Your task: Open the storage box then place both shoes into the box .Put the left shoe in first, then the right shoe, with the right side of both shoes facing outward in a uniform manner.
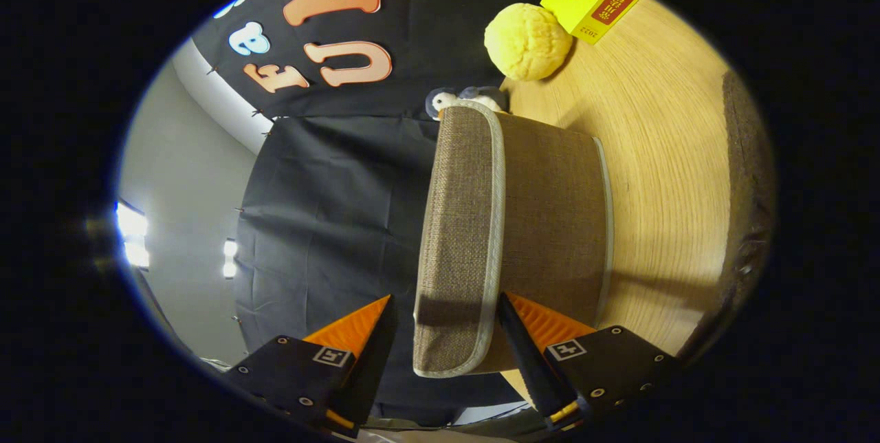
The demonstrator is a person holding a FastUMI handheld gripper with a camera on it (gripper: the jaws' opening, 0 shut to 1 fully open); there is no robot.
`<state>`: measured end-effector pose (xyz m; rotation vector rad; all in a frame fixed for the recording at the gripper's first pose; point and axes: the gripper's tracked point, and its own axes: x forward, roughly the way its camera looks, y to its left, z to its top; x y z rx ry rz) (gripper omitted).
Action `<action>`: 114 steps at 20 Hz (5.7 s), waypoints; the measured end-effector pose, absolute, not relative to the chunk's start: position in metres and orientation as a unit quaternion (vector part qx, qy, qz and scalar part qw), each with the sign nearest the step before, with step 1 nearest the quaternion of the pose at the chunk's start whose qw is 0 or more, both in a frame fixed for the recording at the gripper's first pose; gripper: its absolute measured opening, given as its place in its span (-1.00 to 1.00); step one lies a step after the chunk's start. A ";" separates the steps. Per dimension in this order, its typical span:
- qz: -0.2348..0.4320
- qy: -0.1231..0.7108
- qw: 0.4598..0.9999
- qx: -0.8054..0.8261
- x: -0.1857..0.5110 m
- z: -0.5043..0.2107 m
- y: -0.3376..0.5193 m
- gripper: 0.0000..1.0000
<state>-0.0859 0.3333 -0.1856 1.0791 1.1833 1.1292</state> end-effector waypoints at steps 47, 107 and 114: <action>0.494 0.434 0.675 0.333 -0.128 -0.045 0.550 0.91; 0.010 0.308 0.945 0.113 -0.028 -0.109 0.239 -0.99; 0.064 0.319 0.934 0.144 -0.040 -0.108 0.351 -0.99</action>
